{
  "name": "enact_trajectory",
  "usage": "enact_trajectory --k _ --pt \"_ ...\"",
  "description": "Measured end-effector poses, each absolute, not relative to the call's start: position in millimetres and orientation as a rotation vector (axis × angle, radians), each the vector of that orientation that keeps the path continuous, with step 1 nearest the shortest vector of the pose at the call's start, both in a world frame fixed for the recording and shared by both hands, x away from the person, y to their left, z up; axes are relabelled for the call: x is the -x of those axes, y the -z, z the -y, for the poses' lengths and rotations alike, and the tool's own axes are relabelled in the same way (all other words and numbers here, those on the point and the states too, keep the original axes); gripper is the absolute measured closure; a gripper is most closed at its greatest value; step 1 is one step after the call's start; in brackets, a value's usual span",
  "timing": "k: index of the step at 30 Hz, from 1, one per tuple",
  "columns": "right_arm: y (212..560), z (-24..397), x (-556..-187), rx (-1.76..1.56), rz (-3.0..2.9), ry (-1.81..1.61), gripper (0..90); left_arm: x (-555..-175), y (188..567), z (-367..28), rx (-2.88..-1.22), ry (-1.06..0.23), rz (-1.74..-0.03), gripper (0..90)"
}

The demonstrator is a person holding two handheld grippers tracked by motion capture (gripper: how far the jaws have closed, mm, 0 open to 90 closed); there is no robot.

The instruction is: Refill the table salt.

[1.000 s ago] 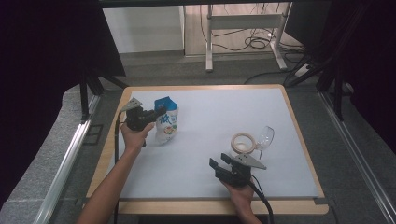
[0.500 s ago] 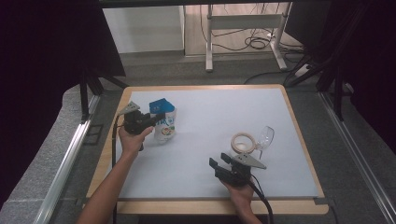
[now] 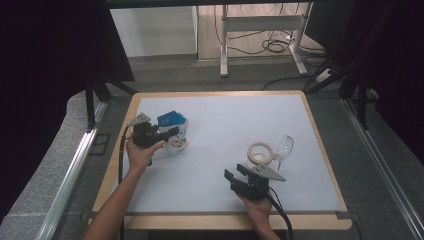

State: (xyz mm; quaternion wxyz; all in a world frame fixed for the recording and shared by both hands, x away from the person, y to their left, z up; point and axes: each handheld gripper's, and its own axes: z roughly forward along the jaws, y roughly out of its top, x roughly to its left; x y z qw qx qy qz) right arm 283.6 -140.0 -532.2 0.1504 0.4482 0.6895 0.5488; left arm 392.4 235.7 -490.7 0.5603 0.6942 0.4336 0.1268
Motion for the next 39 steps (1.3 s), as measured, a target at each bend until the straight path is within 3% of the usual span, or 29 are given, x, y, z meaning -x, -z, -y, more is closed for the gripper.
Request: enact_trajectory --k 14,39 --pt "533.1 140.1 -284.3 -1.290 -1.982 -1.572 42.6 -381.8 494.2 -239.1 -1.653 -0.265 -1.002 31.6" --pt "526.5 147.5 -281.7 -1.235 -1.976 -1.599 42.6 -334.8 512.4 -258.3 -1.736 -0.321 -1.060 30.6"
